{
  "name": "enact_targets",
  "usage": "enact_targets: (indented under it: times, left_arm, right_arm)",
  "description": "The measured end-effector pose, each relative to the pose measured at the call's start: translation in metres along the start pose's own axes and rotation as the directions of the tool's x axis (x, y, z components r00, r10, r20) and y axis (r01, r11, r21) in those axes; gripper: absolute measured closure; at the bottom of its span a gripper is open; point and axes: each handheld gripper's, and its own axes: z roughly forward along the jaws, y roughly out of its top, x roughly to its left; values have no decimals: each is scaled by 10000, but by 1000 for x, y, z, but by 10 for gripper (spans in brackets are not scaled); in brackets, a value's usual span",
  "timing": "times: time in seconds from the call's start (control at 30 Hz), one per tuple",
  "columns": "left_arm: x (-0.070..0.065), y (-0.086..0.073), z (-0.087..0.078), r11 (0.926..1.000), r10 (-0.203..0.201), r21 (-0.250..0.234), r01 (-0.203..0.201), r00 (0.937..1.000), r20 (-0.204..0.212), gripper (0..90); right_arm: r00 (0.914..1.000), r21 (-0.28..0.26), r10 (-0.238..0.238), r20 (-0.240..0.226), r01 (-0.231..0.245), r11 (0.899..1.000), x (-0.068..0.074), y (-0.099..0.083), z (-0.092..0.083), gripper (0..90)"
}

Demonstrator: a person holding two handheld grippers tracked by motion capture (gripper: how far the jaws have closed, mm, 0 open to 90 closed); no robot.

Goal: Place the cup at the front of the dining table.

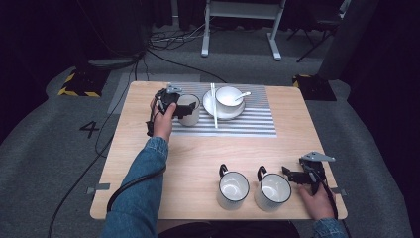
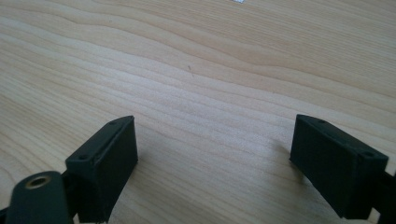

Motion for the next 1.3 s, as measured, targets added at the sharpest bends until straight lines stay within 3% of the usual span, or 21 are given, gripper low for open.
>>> enact_targets:
  times: [0.07, 0.13, 0.27, 0.33, 0.4, 0.53, 0.77, 0.87, 1.13, 1.3]
  left_arm:
    - [-2, 2, -8, 9999, 51, -142, -50, 10000, 69, 180]
    - [-5, 4, -17, 9993, 253, -281, -254, 9997, -19, 136]
    - [-18, 3, -33, 9987, 332, -383, -330, 9994, 46, 161]
    - [-23, 2, -40, 9969, 555, -559, -549, 9984, 89, 158]
    - [-29, 1, -45, 9977, 459, -503, -451, 9989, 133, 155]
    - [-43, -1, -62, 9970, 766, -129, -766, 9971, -43, 156]
    - [-55, -7, -84, 9988, 442, -211, -438, 9989, 184, 156]
    - [-61, -13, -97, 9972, 753, -31, -753, 9971, 93, 156]
    - [-66, -36, -124, 9985, 552, -55, -552, 9984, 88, 155]
    - [-69, -47, -138, 9899, 1357, 408, -1358, 9907, 40, 156]
  right_arm:
    - [10000, -7, -7, -3, 7, 10000, 0, 0, 0, 148]
    - [10000, -6, -5, 0, 5, 10000, 0, 0, 0, 148]
    - [10000, -2, -3, 4, 3, 10000, 0, 0, 0, 148]
    - [10000, 0, 3, 3, -3, 10000, 0, 0, 0, 148]
    - [10000, -3, -5, -2, 5, 10000, 0, 0, 0, 148]
    - [10000, -4, -10, -2, 10, 10000, 0, 0, 0, 148]
    - [10000, -1, -4, 1, 4, 10000, 0, 0, 0, 149]
    - [10000, -6, -7, -2, 7, 10000, 0, 0, 0, 149]
    - [10000, -4, -8, 3, 8, 10000, 0, 0, 0, 149]
    - [10000, -6, -4, 4, 4, 10000, 0, 0, 0, 149]
